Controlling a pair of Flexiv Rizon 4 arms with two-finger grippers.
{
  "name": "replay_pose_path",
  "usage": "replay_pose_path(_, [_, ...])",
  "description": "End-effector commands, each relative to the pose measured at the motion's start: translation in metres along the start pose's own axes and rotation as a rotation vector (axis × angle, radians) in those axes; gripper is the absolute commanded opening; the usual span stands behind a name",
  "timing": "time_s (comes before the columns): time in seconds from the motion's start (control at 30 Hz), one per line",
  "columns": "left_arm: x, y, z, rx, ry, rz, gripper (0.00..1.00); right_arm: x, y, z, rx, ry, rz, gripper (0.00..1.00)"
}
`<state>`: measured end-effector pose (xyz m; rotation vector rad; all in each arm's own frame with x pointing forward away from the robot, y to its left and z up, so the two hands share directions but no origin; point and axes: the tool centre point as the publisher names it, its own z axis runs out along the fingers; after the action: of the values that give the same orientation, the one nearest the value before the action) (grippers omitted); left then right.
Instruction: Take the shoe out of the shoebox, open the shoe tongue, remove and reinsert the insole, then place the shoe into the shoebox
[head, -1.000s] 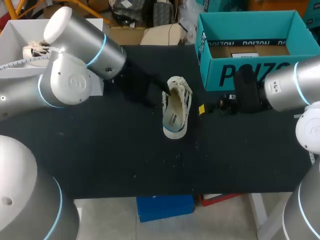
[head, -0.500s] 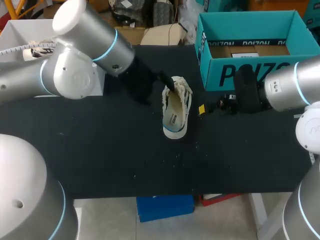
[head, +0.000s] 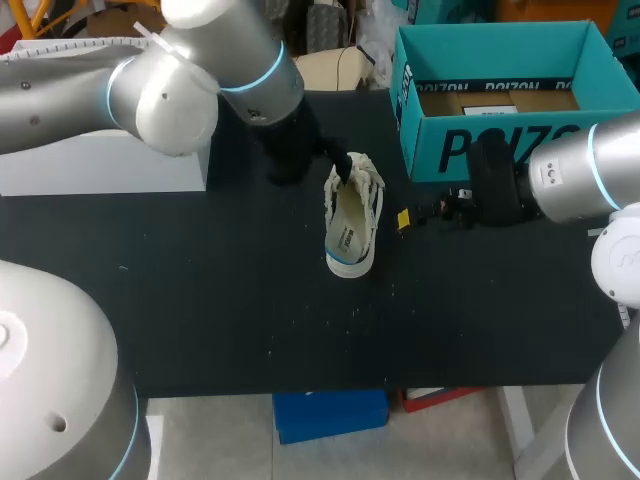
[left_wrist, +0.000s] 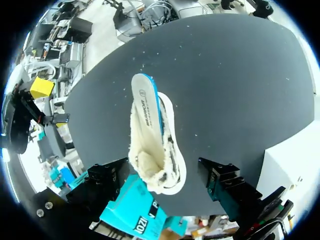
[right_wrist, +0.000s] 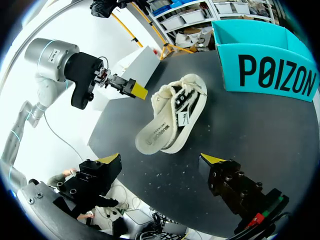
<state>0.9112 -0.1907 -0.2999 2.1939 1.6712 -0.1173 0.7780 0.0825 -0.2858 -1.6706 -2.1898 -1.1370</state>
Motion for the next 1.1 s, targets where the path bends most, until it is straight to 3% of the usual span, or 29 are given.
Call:
replay_pose_path(0.03, [-0.005,0.015,0.011,-0.011,0.2,0.215,0.85,0.001,0.0,0.0,0.001,-0.003,0.001,1.0])
replay_pose_path(0.4, [-0.006,0.027,0.04,-0.064,0.167,0.487,0.82,0.001,0.0,0.0,0.001,-0.003,0.001,1.0])
replay_pose_path(0.53, [-0.008,0.031,0.047,-0.062,0.135,0.574,0.76,0.001,0.0,0.0,0.001,-0.003,0.001,1.0])
replay_pose_path(0.7, [-0.01,0.036,0.049,-0.005,0.148,0.672,0.66,0.001,0.0,0.0,0.001,-0.003,0.001,1.0])
replay_pose_path(0.83, [-0.007,0.042,0.047,0.023,0.173,0.729,0.68,0.001,0.0,0.0,0.001,-0.003,0.001,1.0])
replay_pose_path(1.0, [-0.008,0.049,0.045,0.03,0.19,0.793,0.58,0.001,0.0,0.0,0.001,-0.003,0.001,1.0])
replay_pose_path(1.1, [-0.014,0.05,0.045,0.023,0.183,0.814,0.6,0.001,0.0,0.0,0.001,-0.003,0.001,1.0])
